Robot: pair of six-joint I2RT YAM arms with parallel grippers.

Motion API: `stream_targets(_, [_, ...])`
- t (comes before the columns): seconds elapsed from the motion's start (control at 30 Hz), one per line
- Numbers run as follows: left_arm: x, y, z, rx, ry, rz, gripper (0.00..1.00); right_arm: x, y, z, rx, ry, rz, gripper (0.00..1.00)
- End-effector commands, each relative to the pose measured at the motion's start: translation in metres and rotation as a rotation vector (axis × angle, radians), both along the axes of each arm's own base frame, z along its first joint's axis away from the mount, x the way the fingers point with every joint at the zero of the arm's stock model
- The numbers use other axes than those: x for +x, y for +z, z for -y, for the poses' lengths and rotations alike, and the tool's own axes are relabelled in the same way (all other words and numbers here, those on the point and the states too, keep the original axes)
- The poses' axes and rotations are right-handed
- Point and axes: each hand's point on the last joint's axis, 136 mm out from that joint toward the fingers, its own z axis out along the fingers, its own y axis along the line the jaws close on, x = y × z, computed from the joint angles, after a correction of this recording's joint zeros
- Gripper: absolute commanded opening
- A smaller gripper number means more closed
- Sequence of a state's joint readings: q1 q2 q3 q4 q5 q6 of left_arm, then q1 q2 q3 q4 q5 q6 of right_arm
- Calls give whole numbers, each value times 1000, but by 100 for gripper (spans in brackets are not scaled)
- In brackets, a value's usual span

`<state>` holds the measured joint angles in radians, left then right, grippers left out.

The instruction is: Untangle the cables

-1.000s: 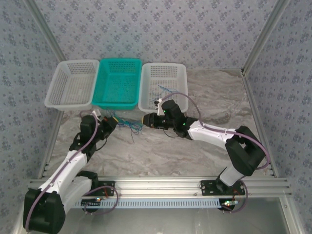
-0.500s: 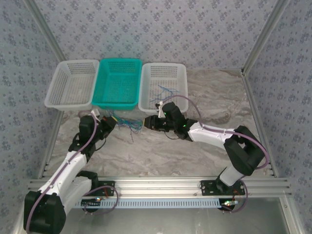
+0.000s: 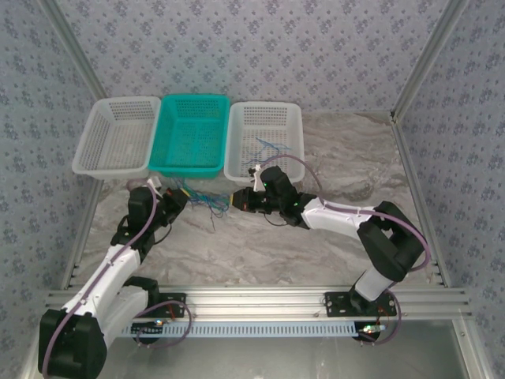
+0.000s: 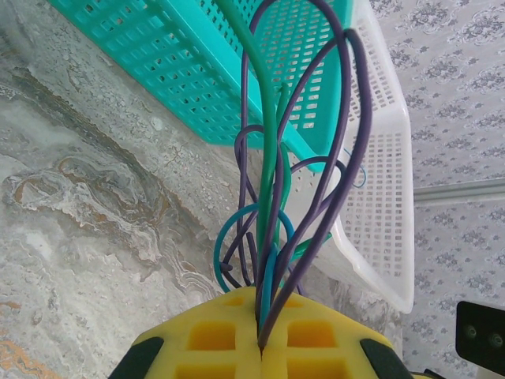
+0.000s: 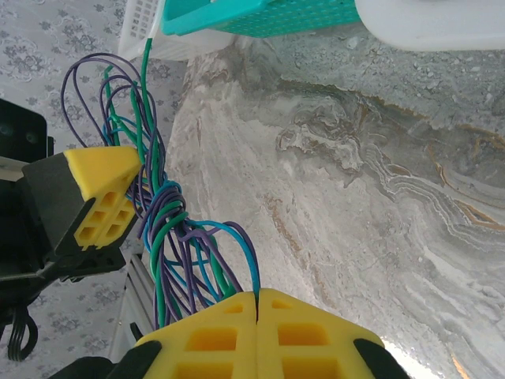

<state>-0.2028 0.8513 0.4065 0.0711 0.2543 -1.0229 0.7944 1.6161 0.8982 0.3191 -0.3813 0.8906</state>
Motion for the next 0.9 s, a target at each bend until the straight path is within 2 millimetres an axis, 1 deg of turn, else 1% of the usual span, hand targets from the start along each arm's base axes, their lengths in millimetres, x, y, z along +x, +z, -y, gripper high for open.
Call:
stream_targets(0.0, [3,8,0,-15,2,25,0,3,15,-9,34,14,38,3])
stream_targets(0.07, [2,6,-2,-6,9,18,0,4,15,-5,23,-4,44,0])
stream_targets(0.17, [0,1,-8,26,30,-3,0,8,9,9,-25,-60,59,0])
stream_targets(0.23, [-2,-5,-16,66,58,-33,0,12,6,22,-71,-99,73,0])
stream_targets(0.37, [-10,-11,-36,181,106,-84,0,20,1,57,-152,-193,85,0])
stream_targets(0.47, [-13,-10,-46,238,135,-87,0,24,2,84,-179,-258,94,0])
stream_targets(0.57, [-15,-10,-52,262,153,-86,0,28,9,107,-199,-316,115,0])
stream_targets(0.63, [-15,-11,-53,262,157,-89,0,29,14,116,-204,-333,134,0])
stream_targets(0.67, [-14,-12,-52,255,156,-88,0,29,18,116,-200,-322,144,0])
stream_targets(0.73, [-12,-12,-49,236,147,-82,0,25,25,106,-185,-249,167,0])
stream_targets(0.8, [-10,-13,-45,216,135,-76,0,13,28,85,-163,-130,171,0])
stream_targets(0.83, [-8,-12,-43,208,129,-68,0,8,26,76,-156,-89,161,3])
stream_targets(0.87, [-7,-12,-41,200,120,-61,0,2,24,64,-141,-45,147,8])
